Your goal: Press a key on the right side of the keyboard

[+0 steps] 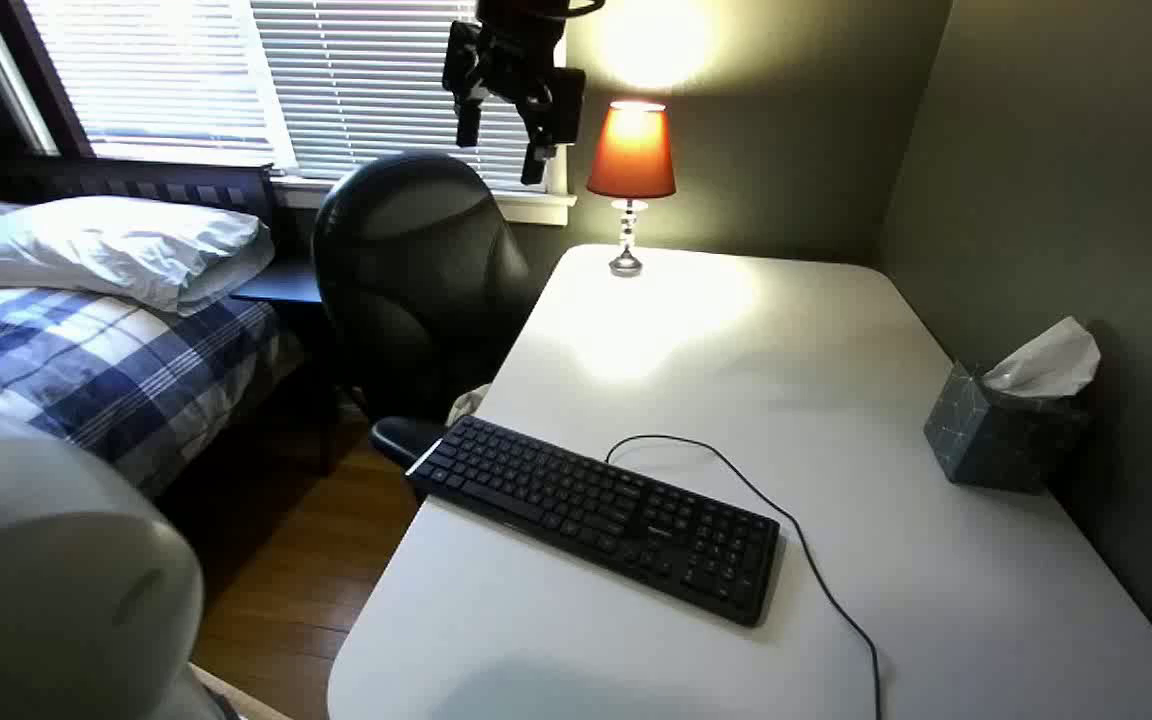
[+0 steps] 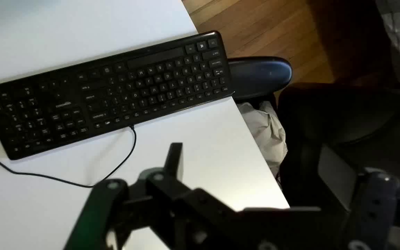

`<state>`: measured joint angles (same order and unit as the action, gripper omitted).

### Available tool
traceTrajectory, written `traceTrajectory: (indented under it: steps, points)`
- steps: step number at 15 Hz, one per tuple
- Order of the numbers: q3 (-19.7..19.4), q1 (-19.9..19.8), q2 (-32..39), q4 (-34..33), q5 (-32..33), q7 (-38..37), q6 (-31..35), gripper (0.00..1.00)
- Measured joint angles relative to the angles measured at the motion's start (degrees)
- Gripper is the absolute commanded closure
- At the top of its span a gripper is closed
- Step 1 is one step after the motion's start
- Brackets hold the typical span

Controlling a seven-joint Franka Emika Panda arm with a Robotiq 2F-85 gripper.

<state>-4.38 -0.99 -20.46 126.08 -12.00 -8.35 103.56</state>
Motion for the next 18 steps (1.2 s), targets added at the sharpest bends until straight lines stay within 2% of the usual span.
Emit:
traceTrajectory:
  steps: [7, 15, 18]
  points:
    - [0.04, -0.36, 0.23, 0.02, 0.0, -0.18, 0.0, 0.0]
    - [-3.65, -6.67, 7.47, 4.28, -0.78, -2.08, 1.14, 0.0]
    - [-4.88, -8.19, 8.49, 7.34, -3.02, -3.53, 4.79, 0.0]
